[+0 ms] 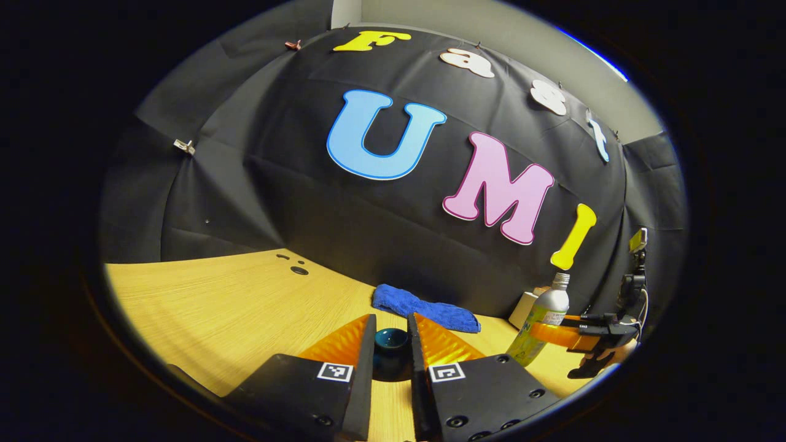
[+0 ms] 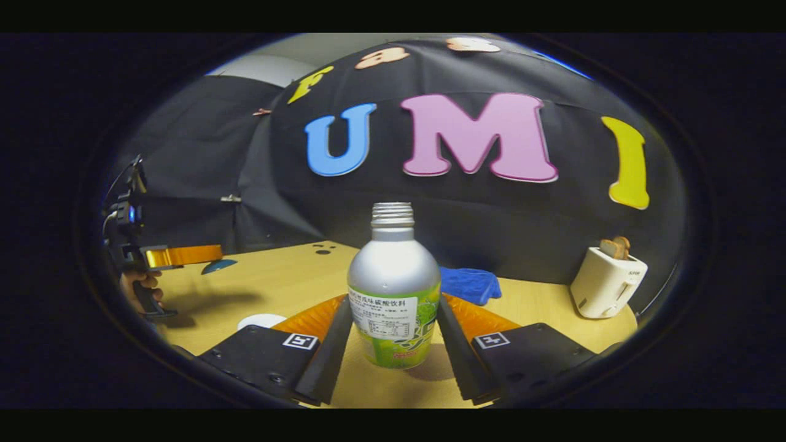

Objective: Open the teacup lid with one hand, grasp the water bottle and pour water into the teacup with the other hand; after pouring, place the water bottle on the coaster and then close the teacup lid.

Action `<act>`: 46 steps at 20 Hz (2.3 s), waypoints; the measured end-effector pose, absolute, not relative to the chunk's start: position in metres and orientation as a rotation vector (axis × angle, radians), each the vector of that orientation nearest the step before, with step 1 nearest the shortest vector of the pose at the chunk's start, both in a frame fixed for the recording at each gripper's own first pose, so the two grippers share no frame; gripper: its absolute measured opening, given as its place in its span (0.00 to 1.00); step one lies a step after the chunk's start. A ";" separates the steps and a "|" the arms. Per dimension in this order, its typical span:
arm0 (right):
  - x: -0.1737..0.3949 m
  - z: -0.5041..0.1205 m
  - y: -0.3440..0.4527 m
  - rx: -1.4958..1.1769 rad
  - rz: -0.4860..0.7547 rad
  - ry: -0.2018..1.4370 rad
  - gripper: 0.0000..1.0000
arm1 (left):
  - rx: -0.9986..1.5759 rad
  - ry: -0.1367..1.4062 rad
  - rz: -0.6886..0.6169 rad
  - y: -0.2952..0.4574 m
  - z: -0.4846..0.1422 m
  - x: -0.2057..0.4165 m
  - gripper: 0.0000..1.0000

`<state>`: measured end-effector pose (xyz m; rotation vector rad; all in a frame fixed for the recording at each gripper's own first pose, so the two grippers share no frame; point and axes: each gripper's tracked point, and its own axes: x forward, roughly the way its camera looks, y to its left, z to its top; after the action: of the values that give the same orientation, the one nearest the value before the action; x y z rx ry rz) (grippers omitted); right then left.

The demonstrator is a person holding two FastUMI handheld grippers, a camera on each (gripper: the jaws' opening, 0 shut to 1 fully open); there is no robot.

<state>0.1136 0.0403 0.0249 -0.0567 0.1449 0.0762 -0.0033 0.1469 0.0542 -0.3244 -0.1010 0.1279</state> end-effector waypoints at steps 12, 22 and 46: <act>0.137 -0.022 -0.019 0.028 0.022 0.198 0.77 | -0.335 -0.092 0.124 0.147 0.051 -0.002 0.30; 0.133 -0.032 -0.016 0.041 0.016 0.253 0.82 | -0.352 -0.077 0.120 0.146 0.046 0.002 0.31; 0.032 -0.031 -0.003 -0.022 0.046 0.167 0.98 | -0.185 0.063 -0.045 0.044 0.012 0.020 0.31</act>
<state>0.0324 -0.0027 -0.0312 -0.0225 0.1675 0.0462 0.0196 0.0436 0.0118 -0.1848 0.0625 -0.0446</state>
